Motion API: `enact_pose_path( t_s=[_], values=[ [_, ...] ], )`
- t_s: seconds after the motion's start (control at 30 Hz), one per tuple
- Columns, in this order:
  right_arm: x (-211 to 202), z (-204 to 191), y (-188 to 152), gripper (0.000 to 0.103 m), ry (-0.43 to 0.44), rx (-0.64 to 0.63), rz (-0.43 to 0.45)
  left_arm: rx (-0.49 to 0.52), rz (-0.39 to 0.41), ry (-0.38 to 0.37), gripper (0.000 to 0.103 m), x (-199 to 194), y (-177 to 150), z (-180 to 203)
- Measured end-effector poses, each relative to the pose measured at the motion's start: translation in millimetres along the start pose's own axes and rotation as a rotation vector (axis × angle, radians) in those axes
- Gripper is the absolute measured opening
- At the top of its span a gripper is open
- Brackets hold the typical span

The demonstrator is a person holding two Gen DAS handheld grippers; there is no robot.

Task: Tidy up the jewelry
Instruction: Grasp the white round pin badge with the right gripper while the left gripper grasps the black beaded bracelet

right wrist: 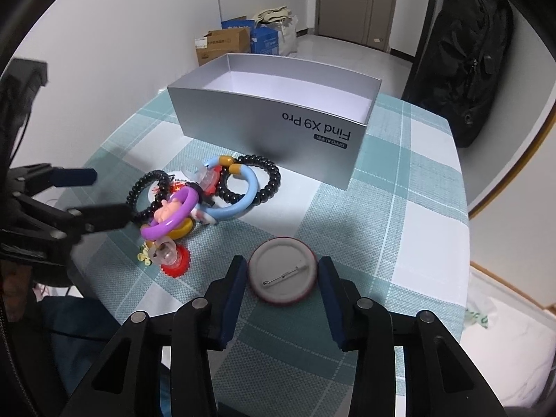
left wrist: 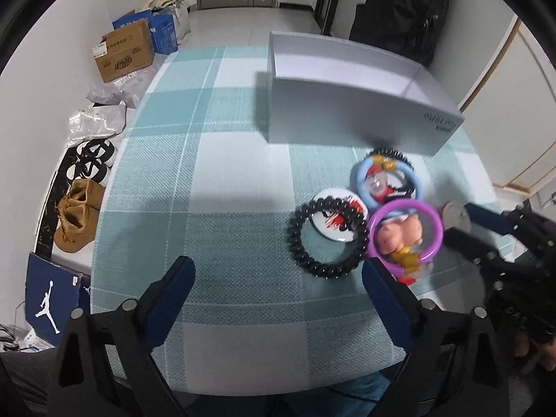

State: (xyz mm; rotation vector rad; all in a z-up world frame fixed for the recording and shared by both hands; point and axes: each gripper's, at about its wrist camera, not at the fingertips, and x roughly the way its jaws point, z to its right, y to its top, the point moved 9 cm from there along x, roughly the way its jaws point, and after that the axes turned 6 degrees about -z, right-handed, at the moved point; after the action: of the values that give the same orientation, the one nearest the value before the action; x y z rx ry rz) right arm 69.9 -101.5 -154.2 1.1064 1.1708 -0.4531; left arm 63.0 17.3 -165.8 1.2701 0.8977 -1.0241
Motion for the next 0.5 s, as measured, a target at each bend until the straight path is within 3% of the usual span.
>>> enact_pose_path(
  t_s=[0.03, 0.07, 0.1, 0.33, 0.5],
  values=[
    [-0.5, 0.2, 0.8, 0.04, 0.002, -0.001, 0.004, 0.005, -0.005, 0.008, 0.094, 1.9, -0.4, 0.0],
    [-1.7, -0.3, 1.5, 0.021, 0.009, -0.002, 0.009, 0.01, -0.007, 0.016, 0.094, 2.2, -0.8, -0.8],
    [-1.5, -0.9, 1.6, 0.016, 0.012, -0.004, 0.006, 0.02, -0.008, 0.019, 0.094, 2.8, -0.8, -0.2],
    [2.6, 1.5, 0.7, 0.016, 0.035, 0.014, -0.013, 0.094, -0.019, 0.03, 0.093, 8.0, 3.8, 8.8],
    [1.9, 5.0, 1.2, 0.016, 0.064, 0.037, -0.009, 0.121, -0.006, 0.035, 0.07, 7.8, 8.9, 10.5]
  ],
)
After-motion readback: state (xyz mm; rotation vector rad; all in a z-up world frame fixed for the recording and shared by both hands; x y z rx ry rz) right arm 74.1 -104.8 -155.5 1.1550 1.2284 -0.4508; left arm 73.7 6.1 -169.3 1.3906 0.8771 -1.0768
